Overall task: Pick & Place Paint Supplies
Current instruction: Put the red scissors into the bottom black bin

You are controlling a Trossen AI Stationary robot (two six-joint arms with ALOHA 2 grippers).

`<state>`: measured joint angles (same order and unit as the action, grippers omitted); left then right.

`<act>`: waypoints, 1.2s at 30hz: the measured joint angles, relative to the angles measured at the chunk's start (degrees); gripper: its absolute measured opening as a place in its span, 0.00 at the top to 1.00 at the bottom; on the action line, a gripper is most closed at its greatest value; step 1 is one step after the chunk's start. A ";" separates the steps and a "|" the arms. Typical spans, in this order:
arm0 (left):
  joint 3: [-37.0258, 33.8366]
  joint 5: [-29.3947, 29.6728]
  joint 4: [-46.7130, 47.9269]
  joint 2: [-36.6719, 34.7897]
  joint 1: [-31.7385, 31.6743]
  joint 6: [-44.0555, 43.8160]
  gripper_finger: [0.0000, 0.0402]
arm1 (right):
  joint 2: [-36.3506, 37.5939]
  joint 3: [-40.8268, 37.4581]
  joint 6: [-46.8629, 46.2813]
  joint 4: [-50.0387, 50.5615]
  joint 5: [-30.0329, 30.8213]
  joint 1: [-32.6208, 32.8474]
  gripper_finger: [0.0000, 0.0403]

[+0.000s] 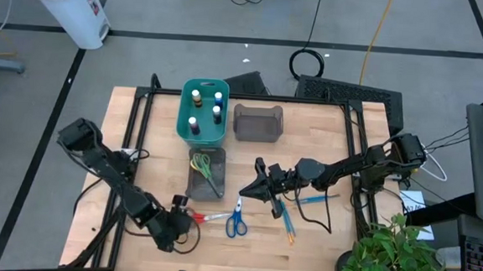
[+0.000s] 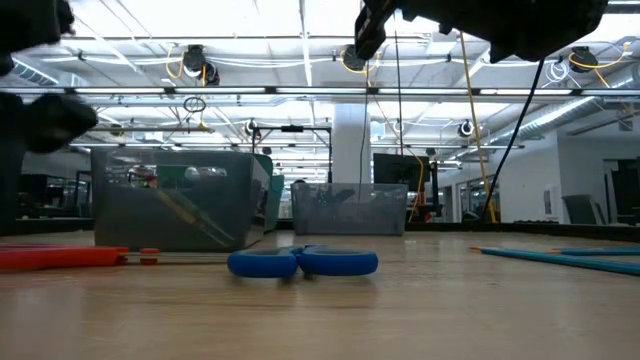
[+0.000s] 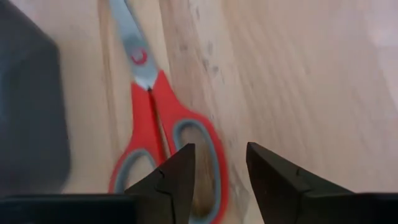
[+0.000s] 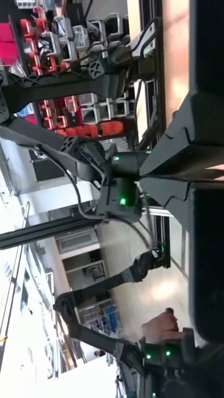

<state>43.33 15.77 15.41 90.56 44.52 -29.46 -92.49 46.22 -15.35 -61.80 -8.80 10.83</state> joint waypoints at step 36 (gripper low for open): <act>1.37 -1.16 8.49 -2.22 -0.80 -7.65 0.96 | 0.02 -0.02 0.00 0.44 -0.02 0.02 0.98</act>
<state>44.70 14.60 23.90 88.34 43.72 -37.11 -92.47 46.19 -15.35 -61.36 -8.82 10.85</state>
